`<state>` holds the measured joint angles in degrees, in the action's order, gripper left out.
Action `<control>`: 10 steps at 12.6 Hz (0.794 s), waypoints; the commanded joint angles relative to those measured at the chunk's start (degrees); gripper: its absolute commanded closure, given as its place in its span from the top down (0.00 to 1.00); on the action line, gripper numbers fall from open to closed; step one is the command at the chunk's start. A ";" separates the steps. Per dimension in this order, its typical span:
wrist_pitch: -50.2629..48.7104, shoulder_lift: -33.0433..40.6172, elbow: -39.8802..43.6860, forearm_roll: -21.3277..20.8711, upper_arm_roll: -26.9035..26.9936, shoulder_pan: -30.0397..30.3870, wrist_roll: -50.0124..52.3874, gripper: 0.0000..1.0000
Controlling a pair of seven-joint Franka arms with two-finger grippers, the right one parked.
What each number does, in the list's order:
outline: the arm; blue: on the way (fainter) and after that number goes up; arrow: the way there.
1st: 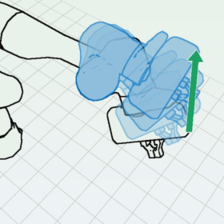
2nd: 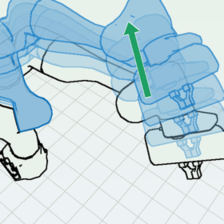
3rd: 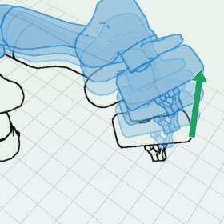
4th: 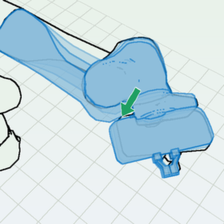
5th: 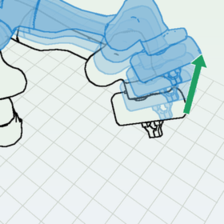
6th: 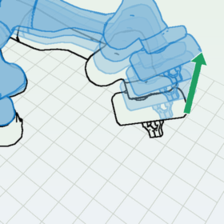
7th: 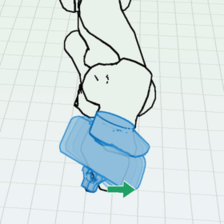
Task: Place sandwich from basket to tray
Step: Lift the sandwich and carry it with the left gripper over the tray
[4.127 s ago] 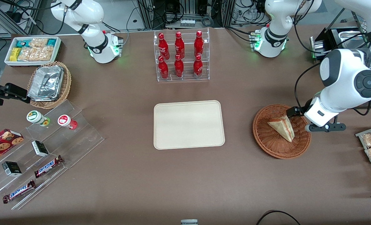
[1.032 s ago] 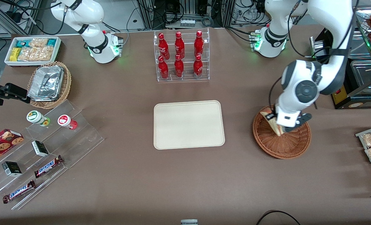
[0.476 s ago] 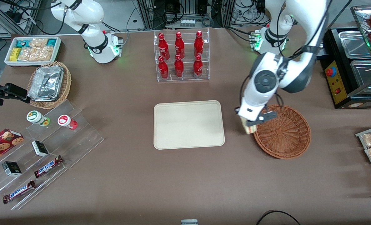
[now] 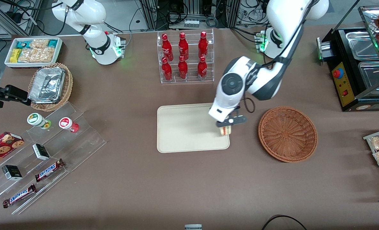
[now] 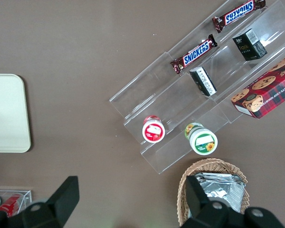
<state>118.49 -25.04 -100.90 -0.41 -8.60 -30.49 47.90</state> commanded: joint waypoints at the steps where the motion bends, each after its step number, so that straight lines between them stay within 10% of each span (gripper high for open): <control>1: -1.33 -8.16 10.17 0.32 0.77 -3.33 2.19 0.00; 10: -0.80 -18.64 21.10 0.32 0.43 -7.65 1.84 0.00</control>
<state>118.51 -41.99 -82.37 -0.40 -8.61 -37.27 49.05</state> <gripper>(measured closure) 0.846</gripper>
